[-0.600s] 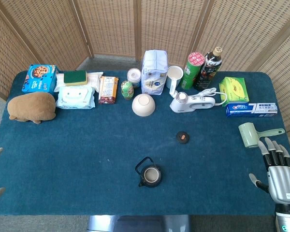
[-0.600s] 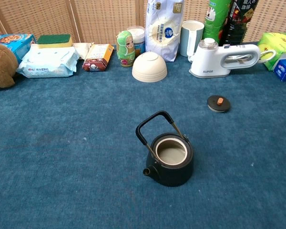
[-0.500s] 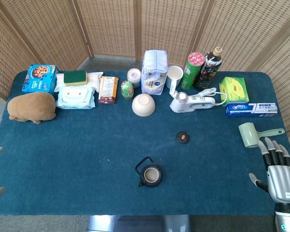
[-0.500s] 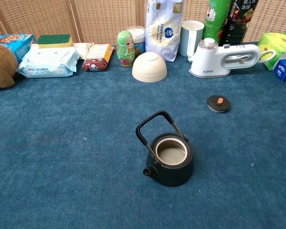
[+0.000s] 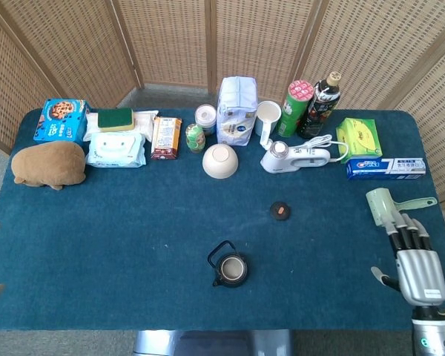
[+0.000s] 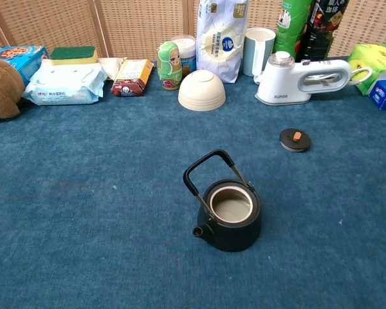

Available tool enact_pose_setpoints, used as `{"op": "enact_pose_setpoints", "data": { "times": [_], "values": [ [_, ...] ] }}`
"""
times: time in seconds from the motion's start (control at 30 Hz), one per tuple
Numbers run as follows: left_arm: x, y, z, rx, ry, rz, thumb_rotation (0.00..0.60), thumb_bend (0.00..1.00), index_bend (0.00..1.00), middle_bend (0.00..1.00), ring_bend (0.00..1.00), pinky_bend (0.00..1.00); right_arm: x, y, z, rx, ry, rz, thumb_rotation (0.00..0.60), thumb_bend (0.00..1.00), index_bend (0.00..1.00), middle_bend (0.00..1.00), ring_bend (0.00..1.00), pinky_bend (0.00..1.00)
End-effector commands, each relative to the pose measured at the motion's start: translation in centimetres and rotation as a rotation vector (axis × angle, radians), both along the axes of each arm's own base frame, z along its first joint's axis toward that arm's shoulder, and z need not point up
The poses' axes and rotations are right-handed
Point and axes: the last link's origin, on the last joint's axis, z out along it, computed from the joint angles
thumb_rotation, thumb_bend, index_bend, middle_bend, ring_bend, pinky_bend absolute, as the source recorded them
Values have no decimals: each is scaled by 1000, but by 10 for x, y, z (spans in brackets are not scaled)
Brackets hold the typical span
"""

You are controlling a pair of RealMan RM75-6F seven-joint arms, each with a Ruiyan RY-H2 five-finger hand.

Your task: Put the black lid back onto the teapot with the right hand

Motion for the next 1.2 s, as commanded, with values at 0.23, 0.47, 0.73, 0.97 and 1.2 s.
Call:
{"op": "enact_pose_setpoints", "data": {
  "times": [0.23,0.47,0.73,0.97,1.2],
  "values": [
    [-2,2,-2,-4,11,16,600,94,0,0,0,22,42,-57,-27,165,-16,102,600,137,200,0,0,0],
    [-6,4,-4,-4,18,41,600,94,0,0,0,22,60,-100,-62,269,-42,64,600,169,230,0,0,0],
    [-6,6,-5,-7,13,55,600,96,0,0,0,22,69,-136,-104,350,-63,-7,600,253,251,1,0,0],
    [-7,8,-5,-1,20,65,600,94,0,0,0,22,79,-150,-122,372,-65,-16,600,271,254,2,0,0],
    [-6,12,-11,-12,38,60,600,95,0,0,0,22,85,-158,-127,390,-69,-22,600,272,254,2,0,0]
  ]
}}
